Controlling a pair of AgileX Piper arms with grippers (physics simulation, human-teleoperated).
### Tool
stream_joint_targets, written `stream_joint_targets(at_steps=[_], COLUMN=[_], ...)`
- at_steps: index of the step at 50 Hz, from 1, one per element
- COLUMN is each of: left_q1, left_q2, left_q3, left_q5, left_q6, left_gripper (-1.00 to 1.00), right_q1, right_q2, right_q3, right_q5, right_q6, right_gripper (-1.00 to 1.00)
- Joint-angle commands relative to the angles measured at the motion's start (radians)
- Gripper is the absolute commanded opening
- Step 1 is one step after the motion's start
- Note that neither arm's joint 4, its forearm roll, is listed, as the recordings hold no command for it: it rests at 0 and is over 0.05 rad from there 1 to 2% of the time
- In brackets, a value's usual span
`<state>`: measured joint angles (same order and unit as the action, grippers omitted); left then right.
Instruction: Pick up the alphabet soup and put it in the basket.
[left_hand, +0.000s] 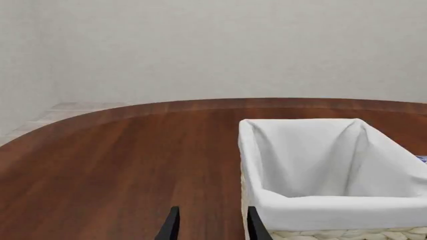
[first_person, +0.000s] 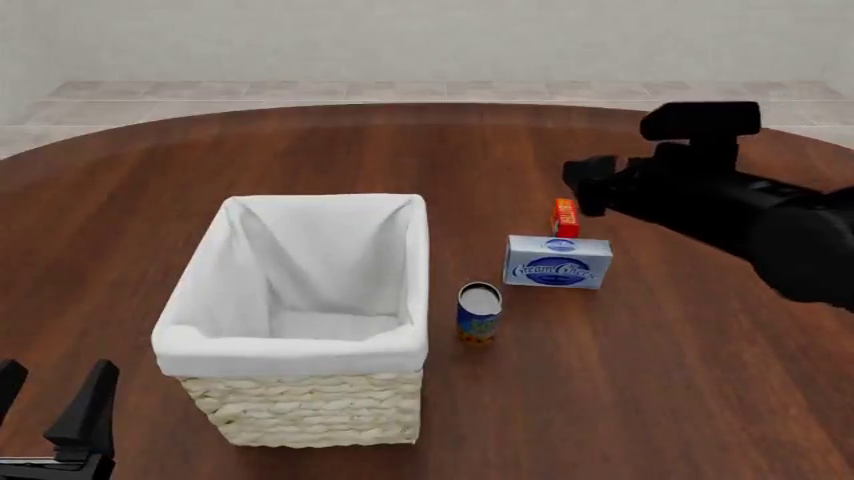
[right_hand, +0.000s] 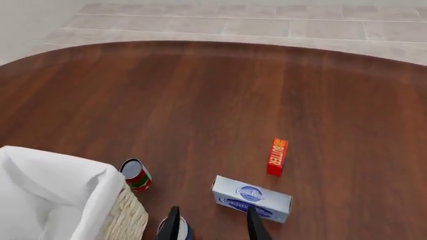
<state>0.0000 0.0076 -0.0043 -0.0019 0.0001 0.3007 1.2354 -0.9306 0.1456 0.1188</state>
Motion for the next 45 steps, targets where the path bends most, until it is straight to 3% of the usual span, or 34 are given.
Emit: stream_joint_targets(at_steps=[1,45], left_q1=[0.000,0.000], left_q2=[0.000,0.000], left_q3=[0.000,0.000], left_q5=[0.000,0.000], left_q6=[0.000,0.000], left_gripper=[1.00,1.00], right_q1=[0.038,0.111], right_q2=[0.035,0.208], right_q3=[-0.010,-0.048], right_q5=[-0.011,-0.068], right_q6=[0.010,0.009], right_gripper=[1.00,1.00])
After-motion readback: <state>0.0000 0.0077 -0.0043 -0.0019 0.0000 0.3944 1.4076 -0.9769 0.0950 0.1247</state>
